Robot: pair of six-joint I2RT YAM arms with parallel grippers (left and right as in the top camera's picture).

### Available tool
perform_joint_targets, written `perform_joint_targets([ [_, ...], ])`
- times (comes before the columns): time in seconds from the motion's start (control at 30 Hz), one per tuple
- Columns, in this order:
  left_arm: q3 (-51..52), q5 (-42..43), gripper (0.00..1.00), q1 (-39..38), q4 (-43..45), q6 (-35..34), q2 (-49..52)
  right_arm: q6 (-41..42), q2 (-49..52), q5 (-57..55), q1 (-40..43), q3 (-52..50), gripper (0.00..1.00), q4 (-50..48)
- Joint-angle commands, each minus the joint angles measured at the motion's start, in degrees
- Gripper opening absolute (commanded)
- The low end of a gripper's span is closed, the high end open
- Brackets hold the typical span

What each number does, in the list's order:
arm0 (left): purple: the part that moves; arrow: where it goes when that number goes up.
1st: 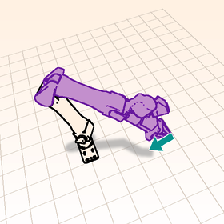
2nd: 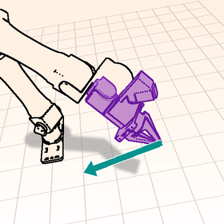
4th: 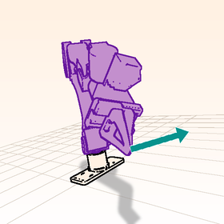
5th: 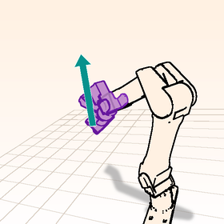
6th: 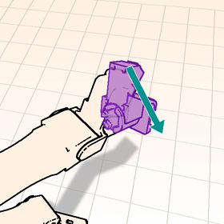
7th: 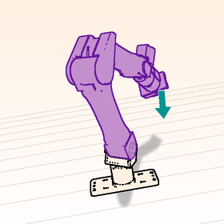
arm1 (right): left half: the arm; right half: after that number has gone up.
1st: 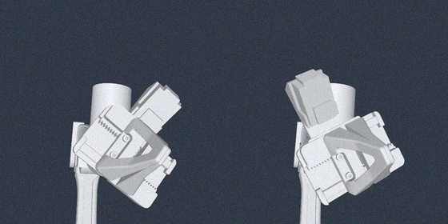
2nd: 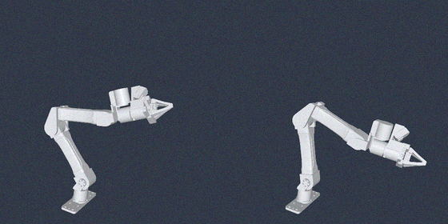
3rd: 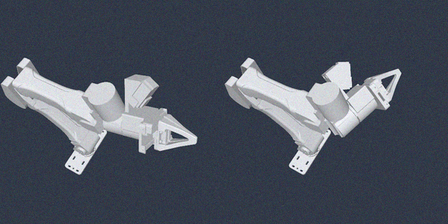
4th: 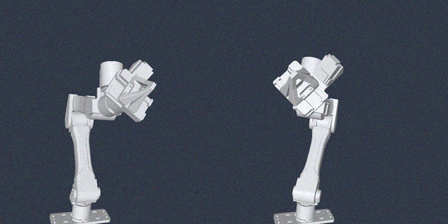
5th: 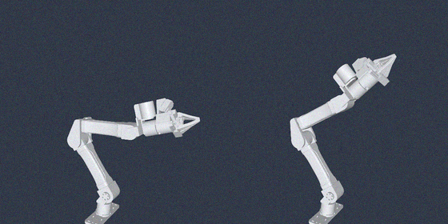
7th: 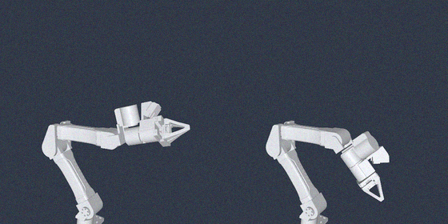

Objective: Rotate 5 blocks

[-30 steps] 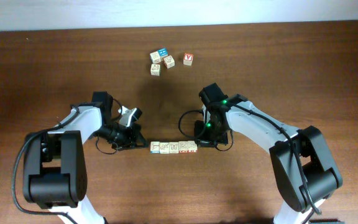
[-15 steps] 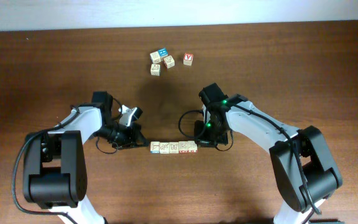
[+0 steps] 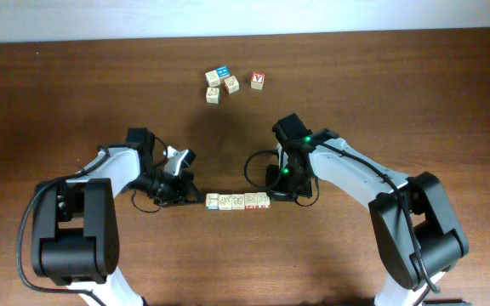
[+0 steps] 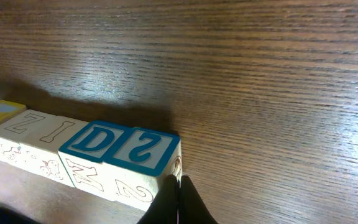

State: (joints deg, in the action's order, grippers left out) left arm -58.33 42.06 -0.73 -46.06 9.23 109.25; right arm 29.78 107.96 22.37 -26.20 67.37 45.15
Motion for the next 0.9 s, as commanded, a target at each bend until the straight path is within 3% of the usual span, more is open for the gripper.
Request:
perform_joint_targets([
  [0.0, 0.4, 2.6, 0.00, 0.0, 0.0, 1.2, 0.7, -0.4, 0.2, -0.5, -0.1, -0.6, 0.04, 0.0],
  [0.3, 0.4, 2.7, 0.00, 0.0, 0.2, 1.2, 0.7, -0.9, -0.3, 0.6, 0.4, -0.5, 0.04, 0.0],
  [0.57, 0.4, 2.8, 0.00, 0.0, 0.2, 1.2, 0.7, -9.8, -4.6, 7.6, 8.6, -0.7, 0.04, 4.2],
  [0.87, 0.5, 3.4, 0.00, 0.0, 0.1, 1.1, 0.7, -11.3, -2.6, 16.7, 8.9, -8.5, 0.04, -5.6],
])
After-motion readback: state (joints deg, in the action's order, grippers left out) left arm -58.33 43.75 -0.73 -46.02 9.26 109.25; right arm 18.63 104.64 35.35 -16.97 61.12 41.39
